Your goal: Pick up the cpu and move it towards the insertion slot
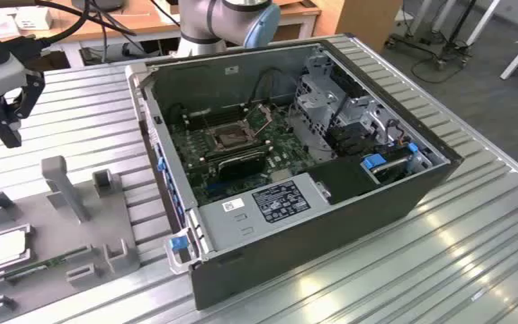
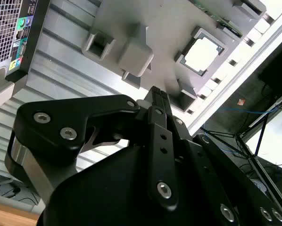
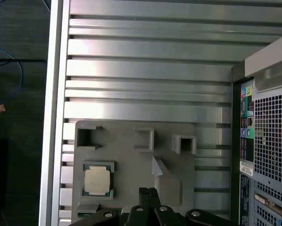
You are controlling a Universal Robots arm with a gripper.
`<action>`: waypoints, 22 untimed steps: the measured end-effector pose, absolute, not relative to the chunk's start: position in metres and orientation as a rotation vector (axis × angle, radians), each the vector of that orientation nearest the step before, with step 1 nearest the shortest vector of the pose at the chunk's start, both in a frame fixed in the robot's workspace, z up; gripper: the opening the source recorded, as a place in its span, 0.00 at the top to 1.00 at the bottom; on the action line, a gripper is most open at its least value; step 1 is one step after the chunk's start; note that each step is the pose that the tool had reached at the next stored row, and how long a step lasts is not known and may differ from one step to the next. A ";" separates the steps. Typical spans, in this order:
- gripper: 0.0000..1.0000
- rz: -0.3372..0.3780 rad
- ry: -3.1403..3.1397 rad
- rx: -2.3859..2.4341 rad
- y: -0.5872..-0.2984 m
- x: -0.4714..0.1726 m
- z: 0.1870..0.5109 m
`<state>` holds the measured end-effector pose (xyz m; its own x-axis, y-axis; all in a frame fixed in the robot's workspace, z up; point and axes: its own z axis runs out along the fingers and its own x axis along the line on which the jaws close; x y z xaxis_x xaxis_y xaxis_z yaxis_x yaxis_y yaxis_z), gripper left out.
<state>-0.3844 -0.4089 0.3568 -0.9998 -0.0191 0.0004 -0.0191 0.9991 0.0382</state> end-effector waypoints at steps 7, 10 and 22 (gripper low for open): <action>0.89 -0.060 -3.140 0.030 -0.409 -0.385 0.357; 0.89 -0.060 -3.140 0.030 -0.409 -0.386 0.357; 0.89 -0.060 -3.140 0.030 -0.409 -0.389 0.357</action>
